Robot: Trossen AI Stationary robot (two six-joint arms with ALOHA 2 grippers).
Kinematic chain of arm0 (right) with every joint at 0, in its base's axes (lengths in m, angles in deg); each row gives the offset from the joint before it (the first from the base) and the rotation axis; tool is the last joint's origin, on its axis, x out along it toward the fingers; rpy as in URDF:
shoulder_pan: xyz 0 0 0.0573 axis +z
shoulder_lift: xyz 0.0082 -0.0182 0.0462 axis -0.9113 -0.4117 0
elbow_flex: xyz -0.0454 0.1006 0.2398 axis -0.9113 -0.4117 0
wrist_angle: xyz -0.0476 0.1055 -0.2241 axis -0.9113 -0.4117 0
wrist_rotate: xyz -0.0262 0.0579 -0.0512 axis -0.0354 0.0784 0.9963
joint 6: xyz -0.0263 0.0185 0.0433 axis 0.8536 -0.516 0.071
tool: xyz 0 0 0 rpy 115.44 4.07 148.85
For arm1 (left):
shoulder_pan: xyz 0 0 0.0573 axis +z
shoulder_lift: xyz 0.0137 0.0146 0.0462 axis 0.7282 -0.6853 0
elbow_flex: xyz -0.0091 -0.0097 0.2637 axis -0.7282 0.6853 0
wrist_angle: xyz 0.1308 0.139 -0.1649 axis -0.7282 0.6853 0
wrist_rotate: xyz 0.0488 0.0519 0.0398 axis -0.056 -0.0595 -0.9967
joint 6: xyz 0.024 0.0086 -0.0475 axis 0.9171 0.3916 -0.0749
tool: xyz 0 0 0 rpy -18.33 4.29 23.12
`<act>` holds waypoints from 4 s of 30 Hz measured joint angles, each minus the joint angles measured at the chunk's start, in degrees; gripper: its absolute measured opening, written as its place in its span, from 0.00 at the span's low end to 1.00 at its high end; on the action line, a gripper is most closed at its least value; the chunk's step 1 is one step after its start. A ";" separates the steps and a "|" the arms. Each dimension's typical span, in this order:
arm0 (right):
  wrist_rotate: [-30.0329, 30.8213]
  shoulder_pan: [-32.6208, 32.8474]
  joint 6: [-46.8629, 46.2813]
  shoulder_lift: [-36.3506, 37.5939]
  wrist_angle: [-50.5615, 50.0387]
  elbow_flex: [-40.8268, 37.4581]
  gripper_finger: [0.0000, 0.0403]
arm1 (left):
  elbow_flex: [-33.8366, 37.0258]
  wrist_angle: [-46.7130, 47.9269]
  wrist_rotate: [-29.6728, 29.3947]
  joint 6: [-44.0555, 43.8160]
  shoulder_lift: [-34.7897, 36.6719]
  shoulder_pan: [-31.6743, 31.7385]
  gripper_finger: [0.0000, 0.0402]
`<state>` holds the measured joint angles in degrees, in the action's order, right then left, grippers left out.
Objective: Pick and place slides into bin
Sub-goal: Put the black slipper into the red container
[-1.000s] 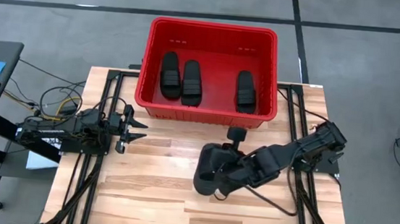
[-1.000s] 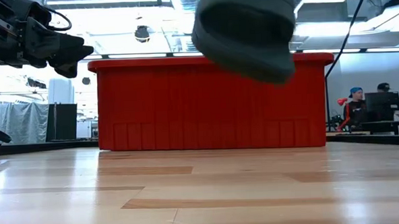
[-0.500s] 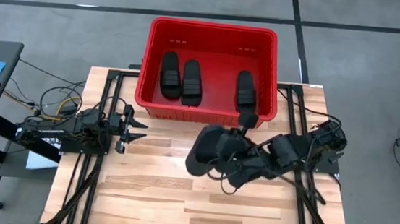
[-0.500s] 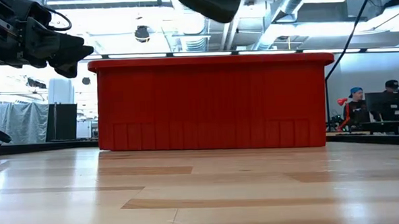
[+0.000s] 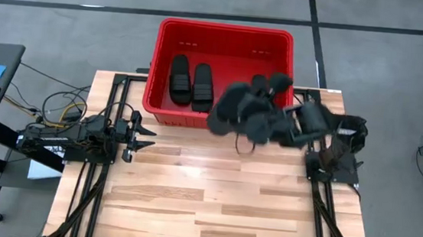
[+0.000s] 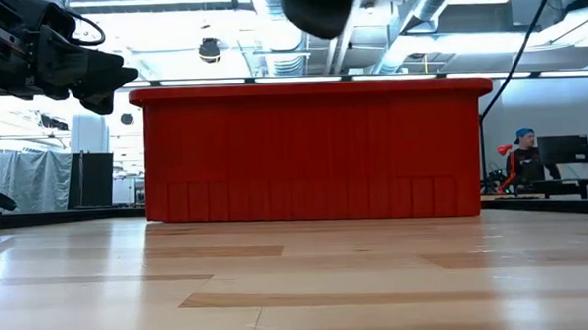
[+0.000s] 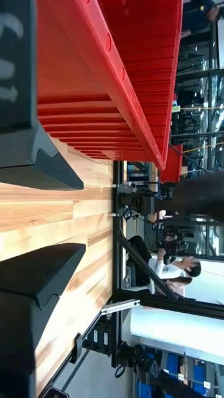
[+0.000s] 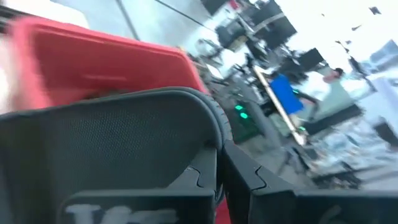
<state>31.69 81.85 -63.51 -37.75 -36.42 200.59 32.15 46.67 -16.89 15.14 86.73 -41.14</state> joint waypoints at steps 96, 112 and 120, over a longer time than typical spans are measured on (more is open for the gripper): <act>-67.82 -58.22 36.03 -16.35 9.14 -0.09 0.00 | 0.02 0.00 0.00 0.01 0.00 0.01 0.35; -67.80 -58.19 36.05 -16.35 9.06 -0.09 0.00 | 0.01 0.00 0.00 0.01 0.02 -0.01 0.35; -67.84 -58.18 36.07 -16.35 8.61 -0.09 0.00 | 0.02 0.00 0.00 0.01 0.01 -0.01 0.35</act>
<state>-36.15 23.67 -27.44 -54.10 -27.81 200.50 32.17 46.67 -16.89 15.15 86.75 -41.15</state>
